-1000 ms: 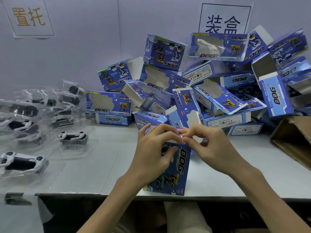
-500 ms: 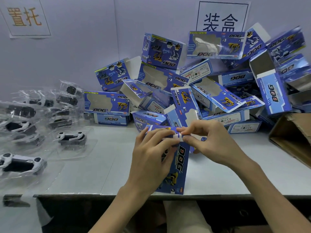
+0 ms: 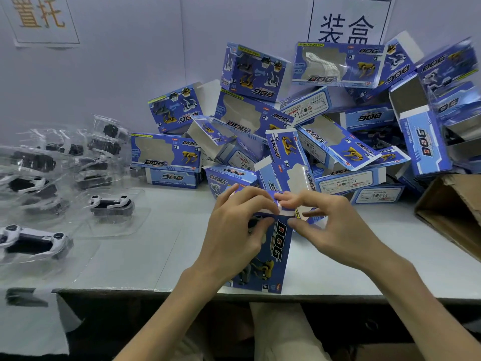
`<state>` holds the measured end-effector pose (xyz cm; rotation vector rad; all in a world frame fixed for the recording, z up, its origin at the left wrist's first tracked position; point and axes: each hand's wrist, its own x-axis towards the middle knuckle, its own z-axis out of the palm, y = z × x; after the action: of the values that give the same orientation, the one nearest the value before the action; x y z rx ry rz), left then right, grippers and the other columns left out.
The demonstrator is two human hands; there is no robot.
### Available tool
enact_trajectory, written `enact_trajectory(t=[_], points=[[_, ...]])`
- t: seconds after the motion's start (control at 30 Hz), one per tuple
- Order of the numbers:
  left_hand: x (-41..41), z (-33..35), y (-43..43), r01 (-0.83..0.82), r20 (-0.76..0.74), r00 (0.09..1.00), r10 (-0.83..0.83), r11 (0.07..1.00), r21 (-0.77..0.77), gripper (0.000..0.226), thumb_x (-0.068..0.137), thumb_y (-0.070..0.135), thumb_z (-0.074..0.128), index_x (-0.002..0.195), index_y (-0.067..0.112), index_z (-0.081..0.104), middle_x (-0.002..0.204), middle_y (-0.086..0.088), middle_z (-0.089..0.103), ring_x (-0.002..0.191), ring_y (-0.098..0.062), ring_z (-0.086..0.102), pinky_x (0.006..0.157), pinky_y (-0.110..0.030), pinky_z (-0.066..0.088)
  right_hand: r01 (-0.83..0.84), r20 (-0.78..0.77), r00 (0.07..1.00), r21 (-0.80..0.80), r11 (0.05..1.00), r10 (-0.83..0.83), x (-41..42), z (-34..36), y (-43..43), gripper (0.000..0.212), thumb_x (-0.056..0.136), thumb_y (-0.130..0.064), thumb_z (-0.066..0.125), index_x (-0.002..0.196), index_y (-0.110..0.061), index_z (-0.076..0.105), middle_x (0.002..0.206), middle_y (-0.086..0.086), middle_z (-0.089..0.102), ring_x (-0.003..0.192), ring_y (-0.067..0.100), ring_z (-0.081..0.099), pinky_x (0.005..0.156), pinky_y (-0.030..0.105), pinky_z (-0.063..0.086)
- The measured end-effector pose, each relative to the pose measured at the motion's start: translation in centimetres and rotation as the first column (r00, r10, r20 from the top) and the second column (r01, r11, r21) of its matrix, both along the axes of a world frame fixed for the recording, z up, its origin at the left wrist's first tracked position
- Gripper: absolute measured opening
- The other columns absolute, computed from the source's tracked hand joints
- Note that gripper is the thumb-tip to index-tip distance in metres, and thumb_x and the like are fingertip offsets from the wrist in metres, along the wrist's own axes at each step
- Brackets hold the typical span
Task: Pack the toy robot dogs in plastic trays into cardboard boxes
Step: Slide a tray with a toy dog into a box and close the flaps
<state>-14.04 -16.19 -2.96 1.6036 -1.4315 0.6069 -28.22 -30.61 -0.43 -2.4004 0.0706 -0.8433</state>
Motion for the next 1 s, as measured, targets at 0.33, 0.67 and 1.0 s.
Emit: enact_trajectory(t=[0.33, 0.67, 1.0], points=[[0.2, -0.9, 0.1, -0.077, 0.147, 0.985, 0.089, 0.994, -0.082, 0.016, 0.085, 0.02, 0.074, 0.1, 0.019, 0.078, 0.112, 0.004, 0.073, 0.103, -0.015, 0.068, 0.105, -0.042, 0.043, 0.031, 0.077, 0.996, 0.106, 0.994, -0.039, 0.6, -0.3, 0.1, 0.014, 0.088, -0.014, 0.073, 0.099, -0.022, 0.075, 0.114, -0.014, 0.073, 0.11, -0.003, 0.065, 0.072, 0.03, 0.058], [-0.6, -0.8, -0.5, -0.058, -0.016, 0.998, 0.057, 0.997, -0.046, 0.018, 0.084, 0.02, 0.076, 0.101, 0.024, 0.073, 0.112, 0.01, 0.068, 0.108, -0.008, 0.06, 0.101, -0.032, 0.034, 0.154, 0.027, 0.988, -0.021, 0.988, -0.154, 2.0, 1.3, 0.3, 0.004, 0.083, -0.019, 0.078, 0.08, -0.021, 0.077, 0.093, -0.015, 0.076, 0.09, 0.0, 0.071, 0.083, 0.027, 0.057], [0.2, 0.3, 0.1, 0.035, -0.014, 0.999, -0.035, 0.999, 0.009, 0.018, 0.078, 0.014, 0.081, 0.089, 0.026, 0.074, 0.106, 0.016, 0.07, 0.103, 0.0, 0.06, 0.104, -0.036, 0.036, 0.046, 0.048, 0.998, -0.066, 0.997, -0.043, 0.1, -0.2, 0.5, 0.016, 0.087, -0.017, 0.075, 0.1, -0.027, 0.073, 0.118, -0.017, 0.071, 0.113, 0.0, 0.063, 0.086, 0.025, 0.053]])
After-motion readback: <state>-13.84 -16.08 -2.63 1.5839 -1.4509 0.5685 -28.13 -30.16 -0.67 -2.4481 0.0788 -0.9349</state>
